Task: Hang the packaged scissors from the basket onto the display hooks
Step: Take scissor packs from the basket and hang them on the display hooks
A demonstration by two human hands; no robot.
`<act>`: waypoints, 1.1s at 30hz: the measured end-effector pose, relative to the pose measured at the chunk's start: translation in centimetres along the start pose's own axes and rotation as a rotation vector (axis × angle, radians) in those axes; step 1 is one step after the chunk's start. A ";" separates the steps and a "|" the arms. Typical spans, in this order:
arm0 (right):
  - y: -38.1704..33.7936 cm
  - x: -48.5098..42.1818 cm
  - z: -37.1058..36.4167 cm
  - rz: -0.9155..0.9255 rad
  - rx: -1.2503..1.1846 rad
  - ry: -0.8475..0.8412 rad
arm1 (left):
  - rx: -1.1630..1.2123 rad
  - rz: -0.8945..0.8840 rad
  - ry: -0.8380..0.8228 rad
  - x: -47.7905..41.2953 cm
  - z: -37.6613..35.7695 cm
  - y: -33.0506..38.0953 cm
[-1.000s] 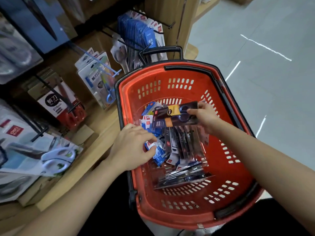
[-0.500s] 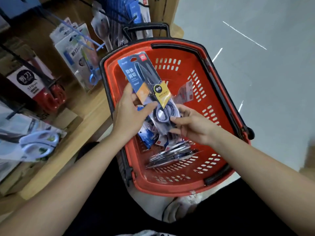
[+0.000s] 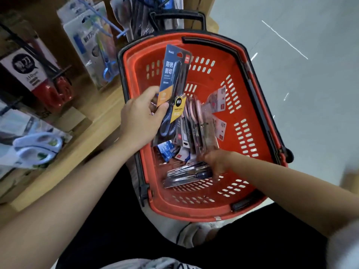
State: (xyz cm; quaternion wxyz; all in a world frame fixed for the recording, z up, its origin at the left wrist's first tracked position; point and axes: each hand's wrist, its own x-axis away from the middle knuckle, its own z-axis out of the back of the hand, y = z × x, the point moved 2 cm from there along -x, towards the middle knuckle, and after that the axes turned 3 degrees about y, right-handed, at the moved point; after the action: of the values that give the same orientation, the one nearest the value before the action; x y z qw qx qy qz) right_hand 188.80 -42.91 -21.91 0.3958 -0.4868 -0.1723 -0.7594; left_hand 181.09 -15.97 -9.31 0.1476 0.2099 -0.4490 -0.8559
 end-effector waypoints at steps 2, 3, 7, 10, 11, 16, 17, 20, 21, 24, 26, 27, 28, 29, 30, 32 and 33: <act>0.3 -0.1 0.5 0.020 0.014 0.081 | -0.038 -0.017 0.000 0.0 0.0 0.0; 0.6 -0.1 1.1 0.016 0.001 0.143 | -0.051 -0.021 0.000 0.0 0.0 0.1; 1.6 0.4 4.0 0.027 -0.186 0.290 | -0.062 -0.025 0.008 -0.1 0.0 0.1; 1.9 1.3 5.1 0.043 -0.271 0.306 | -0.044 -0.024 0.009 -0.3 0.0 -0.1; 2.1 1.6 5.4 0.028 -0.317 0.318 | -0.036 -0.019 0.009 -0.3 0.0 -0.2; 3.1 4.1 6.2 -0.022 -0.530 0.454 | -0.015 -0.019 0.008 -0.3 0.0 -0.3; 3.2 4.8 6.5 -0.025 -0.543 0.483 | -0.011 -0.020 0.008 -0.3 0.0 -0.3; 3.7 7.2 8.4 -0.020 -0.650 0.628 | 0.016 -0.019 0.017 -0.2 0.0 -0.4; 4.1 8.0 9.1 -0.026 -0.712 0.695 | 0.035 -0.012 0.023 -0.2 0.1 -0.5; 4.6 9.2 9.6 -0.039 -0.760 1.000 | 0.096 0.006 0.042 -0.1 0.2 -0.6; 3.4 8.3 8.7 -0.065 -0.638 1.147 | 0.103 0.006 0.046 -0.1 0.2 -0.6; 2.3 7.4 8.1 -0.066 -0.574 1.173 | 0.100 0.002 0.044 -0.2 0.1 -0.6; 1.3 6.3 7.5 -0.055 -0.522 1.158 | 0.098 -0.001 0.042 -0.2 0.1 -0.6; 0.3 5.0 7.0 -0.033 -0.460 1.089 | 0.096 -0.002 0.042 -0.2 0.2 -0.6; -0.4 3.5 6.4 -0.013 -0.381 0.973 | 0.096 -0.004 0.042 -0.2 0.2 -0.7; -1.5 1.0 5.3 -0.004 -0.264 0.688 | 0.099 -0.005 0.045 -0.1 0.3 -0.7; -1.9 0.2 4.8 0.005 -0.252 0.573 | 0.101 -0.004 0.045 -0.2 0.3 -0.7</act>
State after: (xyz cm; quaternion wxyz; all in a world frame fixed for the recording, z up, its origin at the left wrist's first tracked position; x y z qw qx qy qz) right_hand 190.21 -38.72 -19.28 0.3668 -0.2986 0.0430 -0.8800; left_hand 181.04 -15.34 -9.71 0.1450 0.2370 -0.4877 -0.8276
